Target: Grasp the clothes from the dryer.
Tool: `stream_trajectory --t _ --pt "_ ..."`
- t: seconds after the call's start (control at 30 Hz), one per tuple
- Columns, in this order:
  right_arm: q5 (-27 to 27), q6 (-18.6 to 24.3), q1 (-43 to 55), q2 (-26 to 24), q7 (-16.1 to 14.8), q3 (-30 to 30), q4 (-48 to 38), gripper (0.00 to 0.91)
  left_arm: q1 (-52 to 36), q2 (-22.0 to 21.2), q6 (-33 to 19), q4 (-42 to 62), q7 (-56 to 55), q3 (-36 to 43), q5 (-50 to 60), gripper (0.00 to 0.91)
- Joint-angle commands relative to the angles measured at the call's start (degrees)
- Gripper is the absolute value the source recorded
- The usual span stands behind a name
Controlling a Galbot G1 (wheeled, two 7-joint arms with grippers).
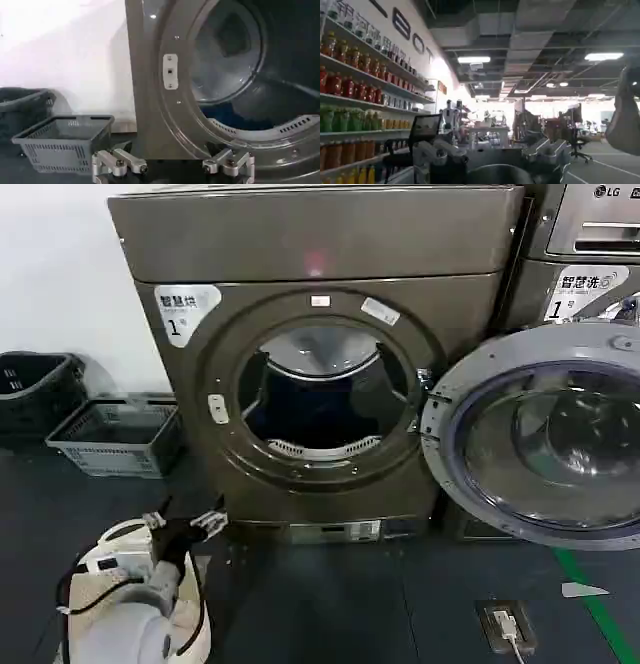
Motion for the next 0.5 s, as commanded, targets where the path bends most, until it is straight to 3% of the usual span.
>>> stream_trajectory --t 0.03,0.27,0.5 --pt "1.2 3.1 0.1 0.1 1.9 -0.6 -0.1 0.907 0.1 -0.2 2.8 -0.3 0.0 0.1 0.5 0.907" --pt "1.2 5.8 0.3 0.3 2.2 -1.3 -0.7 0.907 0.8 -0.1 2.8 -1.0 0.0 -0.1 0.4 0.907" --pt "1.7 5.7 0.2 0.1 2.6 -1.5 -1.3 0.907 1.1 -0.2 2.8 -1.5 -0.2 0.2 0.3 0.907"
